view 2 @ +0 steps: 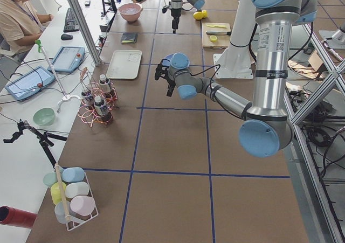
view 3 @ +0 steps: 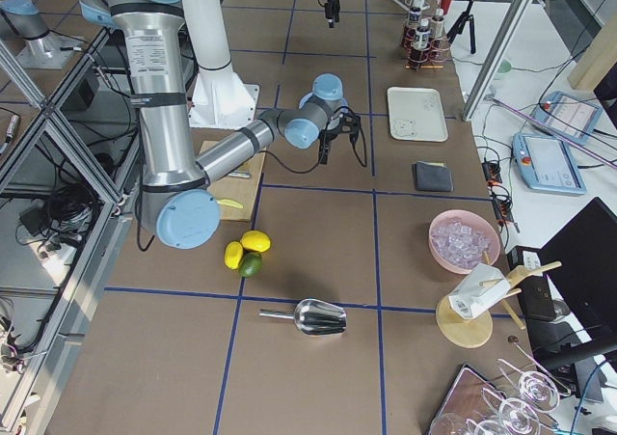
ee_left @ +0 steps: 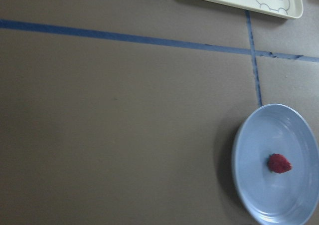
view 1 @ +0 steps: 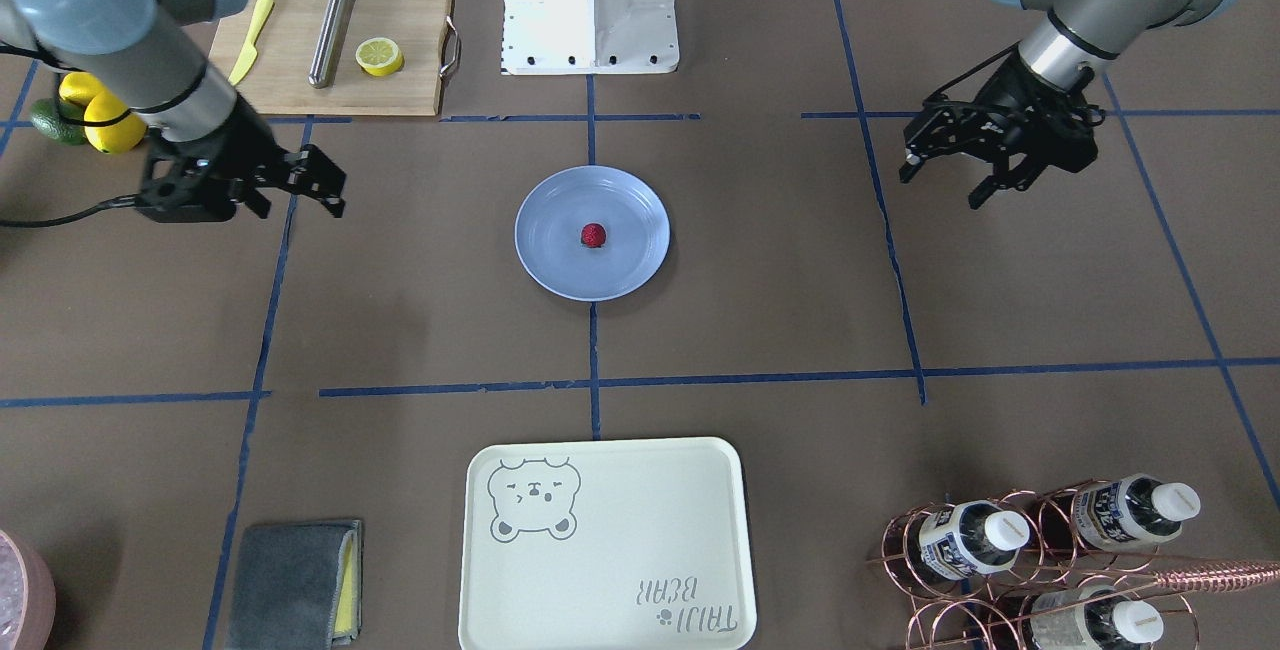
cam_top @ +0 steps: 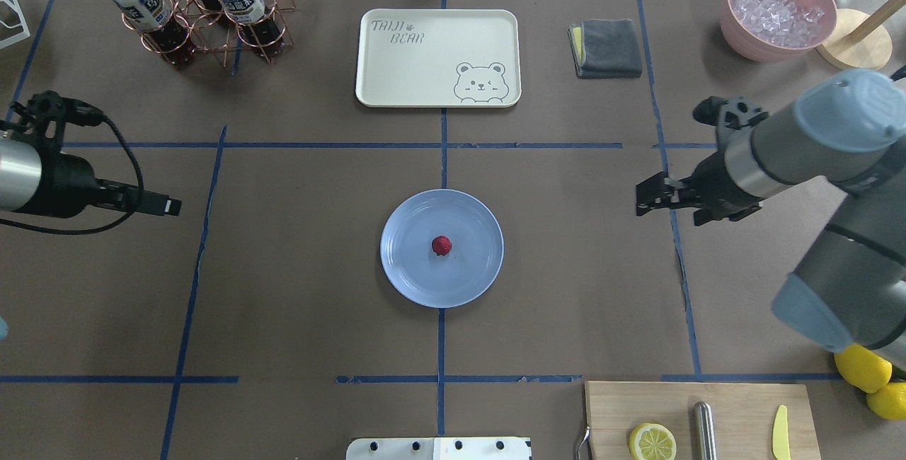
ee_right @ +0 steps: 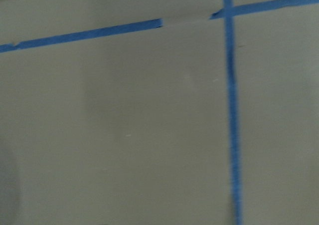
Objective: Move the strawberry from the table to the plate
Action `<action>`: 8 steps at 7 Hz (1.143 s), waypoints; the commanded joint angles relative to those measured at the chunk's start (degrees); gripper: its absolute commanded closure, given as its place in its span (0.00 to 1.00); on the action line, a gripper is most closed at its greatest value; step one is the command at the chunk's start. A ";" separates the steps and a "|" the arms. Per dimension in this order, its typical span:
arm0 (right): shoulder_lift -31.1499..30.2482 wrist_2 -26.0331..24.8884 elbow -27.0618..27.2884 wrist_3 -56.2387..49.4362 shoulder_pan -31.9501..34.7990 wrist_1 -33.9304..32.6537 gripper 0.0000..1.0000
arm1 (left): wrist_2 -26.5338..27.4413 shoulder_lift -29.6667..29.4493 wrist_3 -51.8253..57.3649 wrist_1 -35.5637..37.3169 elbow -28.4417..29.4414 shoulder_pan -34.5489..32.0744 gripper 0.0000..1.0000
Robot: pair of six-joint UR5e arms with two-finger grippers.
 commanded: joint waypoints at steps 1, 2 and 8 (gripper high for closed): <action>-9.42 6.99 -2.51 -25.89 16.24 -1.45 0.00 | -7.67 4.78 22.33 1.89 3.88 -14.03 0.00; -11.01 7.89 -5.15 -37.39 22.41 -3.81 0.00 | -8.76 5.40 32.17 6.78 4.25 -19.59 0.00; -10.94 11.68 -6.14 -61.77 36.79 -21.68 0.00 | -15.16 -0.31 49.76 39.70 8.63 -30.98 0.00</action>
